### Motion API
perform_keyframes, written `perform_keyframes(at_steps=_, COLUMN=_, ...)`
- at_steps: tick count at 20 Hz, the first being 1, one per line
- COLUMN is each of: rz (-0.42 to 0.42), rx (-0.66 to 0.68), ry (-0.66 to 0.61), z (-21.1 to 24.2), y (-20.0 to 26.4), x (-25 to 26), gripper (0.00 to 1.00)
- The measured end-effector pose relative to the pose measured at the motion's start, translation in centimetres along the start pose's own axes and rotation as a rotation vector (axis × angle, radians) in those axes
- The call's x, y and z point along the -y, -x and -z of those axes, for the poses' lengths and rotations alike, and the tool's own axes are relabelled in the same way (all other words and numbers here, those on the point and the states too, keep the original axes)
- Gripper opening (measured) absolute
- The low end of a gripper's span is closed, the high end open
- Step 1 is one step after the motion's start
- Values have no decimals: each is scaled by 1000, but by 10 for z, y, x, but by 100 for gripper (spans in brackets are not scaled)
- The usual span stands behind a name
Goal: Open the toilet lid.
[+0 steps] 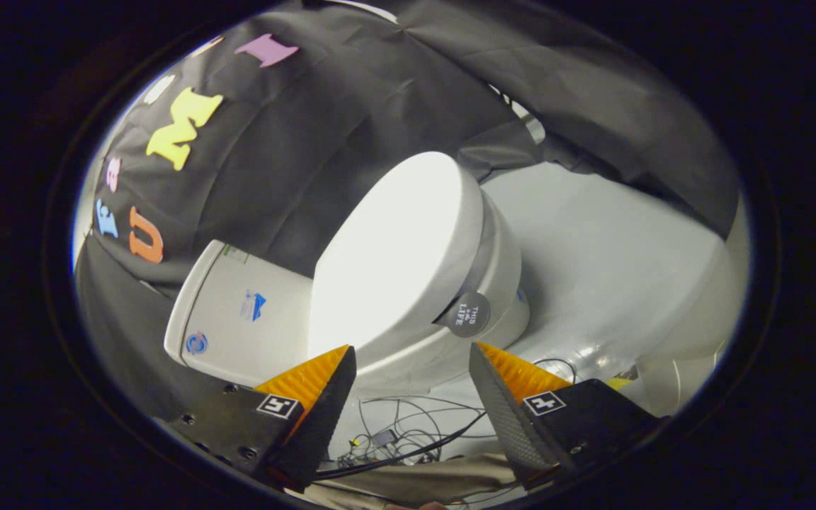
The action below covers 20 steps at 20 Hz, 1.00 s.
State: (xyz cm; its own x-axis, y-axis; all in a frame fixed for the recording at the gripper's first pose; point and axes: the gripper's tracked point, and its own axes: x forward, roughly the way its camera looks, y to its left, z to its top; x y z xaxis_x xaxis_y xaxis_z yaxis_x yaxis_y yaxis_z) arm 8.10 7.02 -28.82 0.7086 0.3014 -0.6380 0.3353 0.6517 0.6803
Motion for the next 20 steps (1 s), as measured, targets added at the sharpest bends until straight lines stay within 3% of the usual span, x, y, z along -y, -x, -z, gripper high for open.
perform_keyframes(at_steps=8, rz=8, rx=-12, ry=-202, z=-9, y=-20, x=22, gripper=100)
perform_keyframes(at_steps=20, rz=78, rx=-15, ry=-116, z=-19, y=-47, x=39, gripper=99)
